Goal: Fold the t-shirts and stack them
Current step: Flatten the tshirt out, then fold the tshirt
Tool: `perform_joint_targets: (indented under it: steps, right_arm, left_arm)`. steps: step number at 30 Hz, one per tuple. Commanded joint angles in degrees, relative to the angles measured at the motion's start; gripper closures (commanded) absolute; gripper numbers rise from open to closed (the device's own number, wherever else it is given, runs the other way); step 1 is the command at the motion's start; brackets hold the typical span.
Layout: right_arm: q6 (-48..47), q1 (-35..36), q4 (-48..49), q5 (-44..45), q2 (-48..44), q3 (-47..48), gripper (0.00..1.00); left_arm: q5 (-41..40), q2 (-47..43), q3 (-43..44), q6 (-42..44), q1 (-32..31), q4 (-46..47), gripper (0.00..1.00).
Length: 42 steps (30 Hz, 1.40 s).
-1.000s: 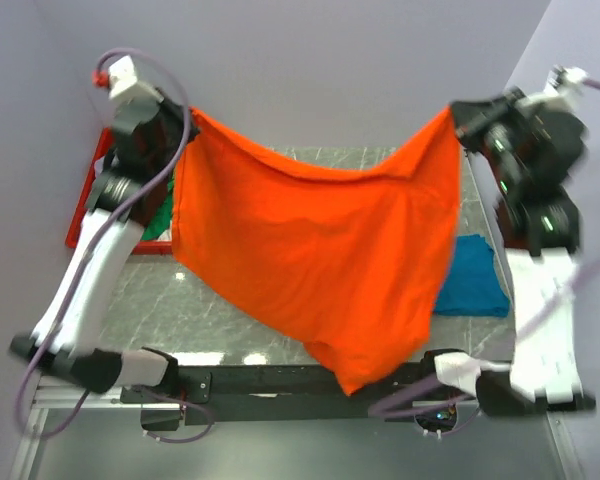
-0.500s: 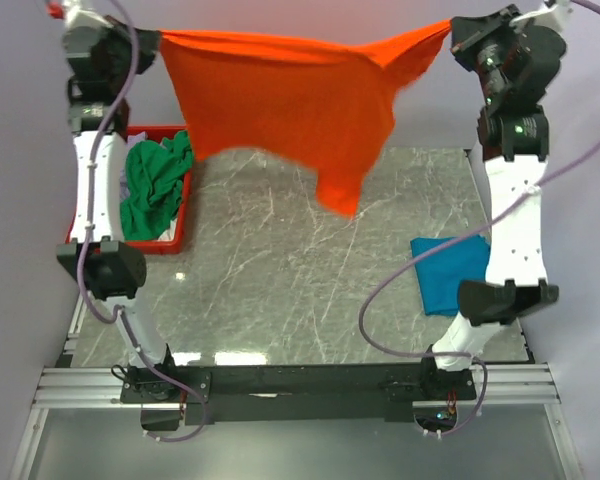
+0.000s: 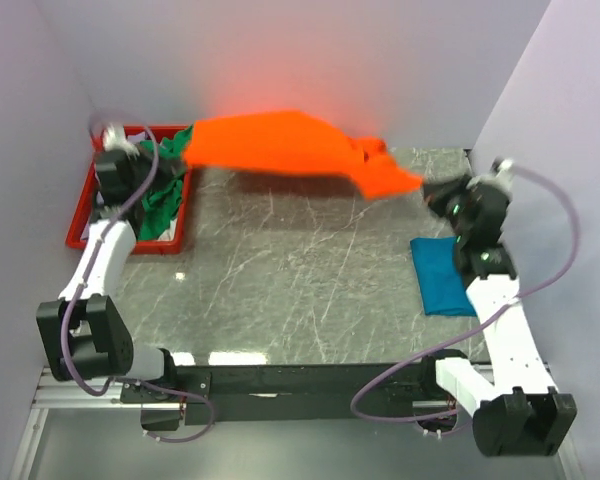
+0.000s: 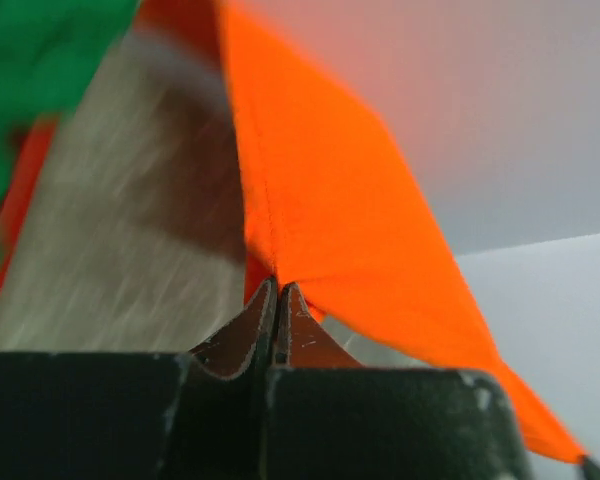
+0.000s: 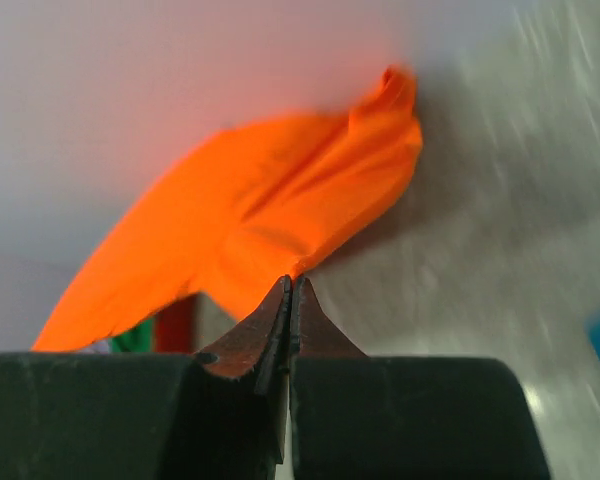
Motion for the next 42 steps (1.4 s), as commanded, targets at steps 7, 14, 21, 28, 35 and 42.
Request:
perform_joint_targets:
  steps: [7,14,21,28,35,42]
  right_arm:
    - [3.22,-0.37,-4.44,-6.26,-15.16,-32.86,1.00]
    - [5.77,-0.37,-11.38,-10.83,-24.39,-44.46,1.00]
    - [7.96,-0.28,-24.40,-14.25,-40.82,-48.25,1.00]
    - [8.23,-0.19,-33.36,-14.01,-52.62,-47.82,1.00]
    - [4.98,-0.19,-29.25,-11.01,-45.08,-41.06,1.00]
    - [1.99,-0.10,-17.66,-10.05,-24.34,-33.50,1.00]
  left_arm:
    - [-10.53,-20.36,-36.16,-5.50,-1.07,-7.53,1.00]
    - [-15.90,-32.42,-48.58,-6.91,-1.16,-14.65,0.99]
    - [-19.51,-44.99,-52.64,-9.71,-3.00,-22.57,0.99]
    - [-21.97,-43.78,-50.80,-9.72,-3.09,-23.98,0.99]
    - [-23.29,-40.97,-46.93,-9.02,-3.09,-24.51,0.97]
    - [-23.81,-32.27,-41.93,-7.70,-3.18,-23.63,0.92]
